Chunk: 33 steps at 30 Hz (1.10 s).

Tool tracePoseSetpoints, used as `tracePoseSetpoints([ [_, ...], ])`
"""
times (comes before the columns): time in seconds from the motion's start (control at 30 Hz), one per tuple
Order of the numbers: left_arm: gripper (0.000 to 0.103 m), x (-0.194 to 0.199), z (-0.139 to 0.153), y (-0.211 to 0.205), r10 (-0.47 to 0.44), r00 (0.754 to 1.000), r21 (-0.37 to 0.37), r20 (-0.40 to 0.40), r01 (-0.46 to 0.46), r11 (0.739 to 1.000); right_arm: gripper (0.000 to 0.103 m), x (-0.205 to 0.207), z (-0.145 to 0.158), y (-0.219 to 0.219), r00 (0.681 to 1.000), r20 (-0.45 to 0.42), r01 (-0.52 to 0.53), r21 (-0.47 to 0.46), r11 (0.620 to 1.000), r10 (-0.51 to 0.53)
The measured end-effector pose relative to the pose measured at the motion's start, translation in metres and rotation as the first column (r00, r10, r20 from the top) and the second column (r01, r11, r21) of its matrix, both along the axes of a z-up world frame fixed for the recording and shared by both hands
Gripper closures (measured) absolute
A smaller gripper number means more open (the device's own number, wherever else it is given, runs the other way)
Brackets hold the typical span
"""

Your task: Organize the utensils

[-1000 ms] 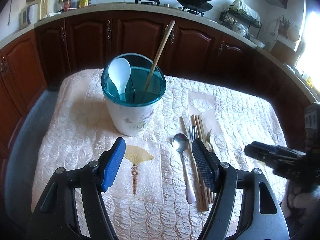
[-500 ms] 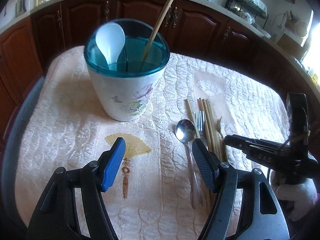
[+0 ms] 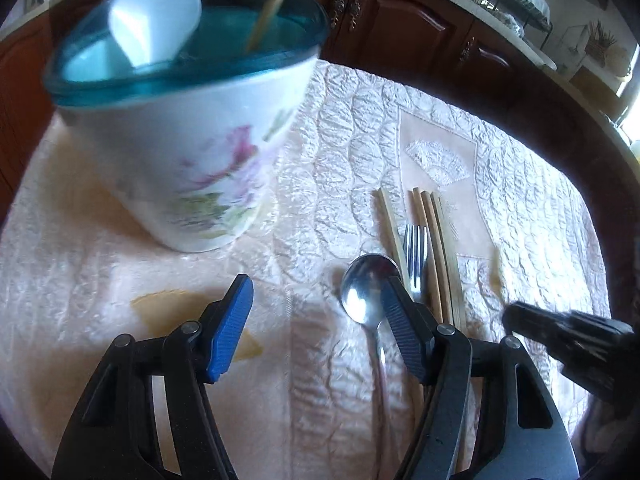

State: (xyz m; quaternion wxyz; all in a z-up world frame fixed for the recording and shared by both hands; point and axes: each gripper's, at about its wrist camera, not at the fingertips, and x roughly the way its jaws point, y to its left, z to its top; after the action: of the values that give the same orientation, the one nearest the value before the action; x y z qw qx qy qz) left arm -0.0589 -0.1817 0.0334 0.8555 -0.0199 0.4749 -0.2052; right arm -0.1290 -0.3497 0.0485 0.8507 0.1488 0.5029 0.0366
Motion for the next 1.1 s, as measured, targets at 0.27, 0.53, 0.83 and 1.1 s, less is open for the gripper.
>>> tracePoseSetpoints([
  [0.27, 0.092, 0.007, -0.007, -0.011, -0.061, 0.998, -0.004, -0.028, 0.061, 0.998, 0.097, -0.031, -0.002, -0.007, 0.997, -0.071, -0.024, -0.104, 0.994, 0.017],
  [0.53, 0.102, -0.007, 0.0, 0.011, -0.114, 0.992, -0.024, -0.049, 0.113, 0.993, 0.097, -0.041, -0.007, 0.02, 0.99, -0.1, -0.107, -0.108, 0.988, 0.097],
  [0.83, 0.101, -0.015, 0.011, 0.034, -0.093, 0.994, -0.041, -0.053, 0.091, 0.995, 0.092, -0.043, 0.002, 0.018, 0.993, -0.059, -0.1, 0.024, 0.995, 0.101],
  [1.1, 0.071, -0.008, 0.003, 0.015, -0.092, 0.994, -0.041, -0.067, 0.089, 0.995, 0.074, -0.031, -0.003, -0.012, 0.999, -0.028, -0.04, 0.138, 0.99, 0.045],
])
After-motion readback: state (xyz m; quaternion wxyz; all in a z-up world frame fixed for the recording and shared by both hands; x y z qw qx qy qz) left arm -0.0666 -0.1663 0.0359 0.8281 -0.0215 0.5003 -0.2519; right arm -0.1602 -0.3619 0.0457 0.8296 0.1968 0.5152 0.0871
